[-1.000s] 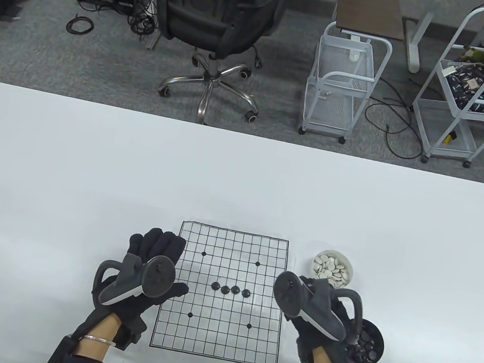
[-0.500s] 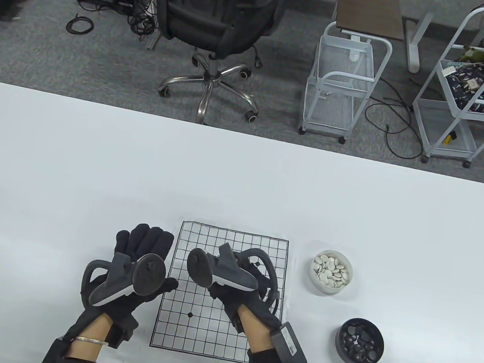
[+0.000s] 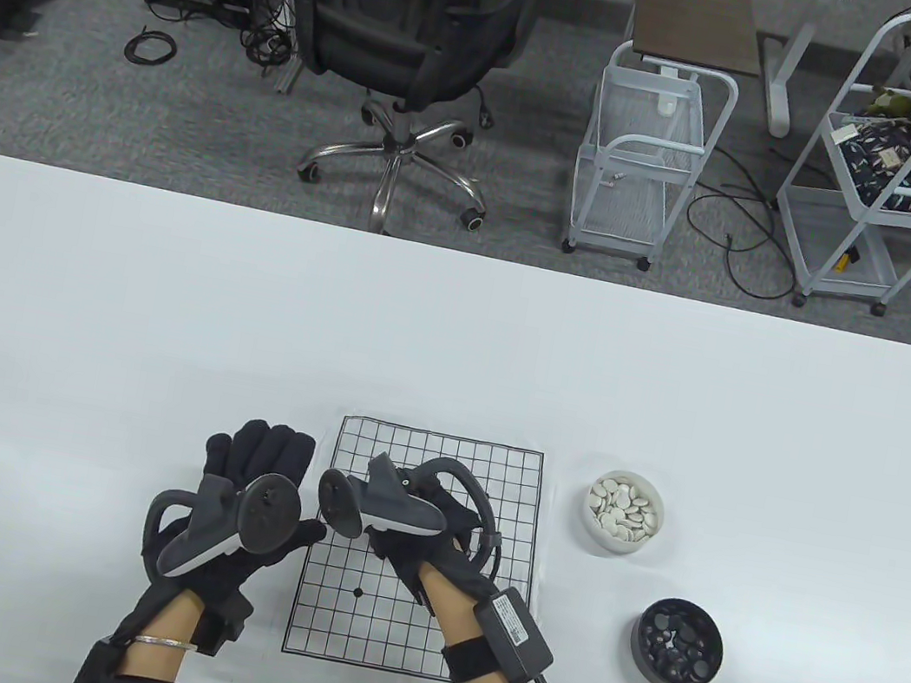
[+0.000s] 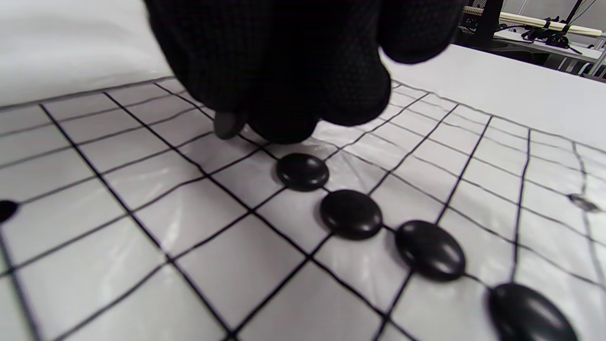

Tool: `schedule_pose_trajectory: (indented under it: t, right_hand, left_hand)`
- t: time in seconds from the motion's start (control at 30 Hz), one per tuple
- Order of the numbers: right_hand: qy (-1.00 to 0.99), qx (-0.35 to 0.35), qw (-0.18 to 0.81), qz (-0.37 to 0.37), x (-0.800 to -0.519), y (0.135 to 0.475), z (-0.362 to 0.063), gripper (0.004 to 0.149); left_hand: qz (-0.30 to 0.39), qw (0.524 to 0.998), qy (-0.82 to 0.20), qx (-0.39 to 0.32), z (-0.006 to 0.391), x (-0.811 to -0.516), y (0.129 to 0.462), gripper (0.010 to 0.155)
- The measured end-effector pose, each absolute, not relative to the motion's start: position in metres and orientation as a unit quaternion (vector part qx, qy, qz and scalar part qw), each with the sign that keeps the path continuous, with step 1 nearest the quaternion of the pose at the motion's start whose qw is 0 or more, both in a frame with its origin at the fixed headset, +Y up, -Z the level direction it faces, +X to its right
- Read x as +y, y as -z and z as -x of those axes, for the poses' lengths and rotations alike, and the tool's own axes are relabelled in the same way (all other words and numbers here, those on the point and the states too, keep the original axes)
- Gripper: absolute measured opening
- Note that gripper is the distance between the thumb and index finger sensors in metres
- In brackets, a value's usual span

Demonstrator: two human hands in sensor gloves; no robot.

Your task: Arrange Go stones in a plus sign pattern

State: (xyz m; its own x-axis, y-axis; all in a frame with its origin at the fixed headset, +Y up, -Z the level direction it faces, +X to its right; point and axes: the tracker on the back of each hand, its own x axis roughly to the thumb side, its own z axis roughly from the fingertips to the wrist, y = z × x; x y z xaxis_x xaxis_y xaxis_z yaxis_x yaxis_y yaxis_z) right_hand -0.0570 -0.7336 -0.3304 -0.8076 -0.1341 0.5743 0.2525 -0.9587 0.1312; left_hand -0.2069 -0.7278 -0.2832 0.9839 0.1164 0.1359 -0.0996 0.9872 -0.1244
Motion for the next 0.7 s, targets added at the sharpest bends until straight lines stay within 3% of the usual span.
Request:
schedule_pose_trajectory:
  t: [0.7]
  right_hand:
    - [0.945, -0.084, 0.134, 0.287, -0.7371, 0.3279, 0.0577, 0.039]
  left_hand:
    - [0.060, 0.994, -0.052, -0.076, 0.2060, -0.7270, 0.2830, 0.090]
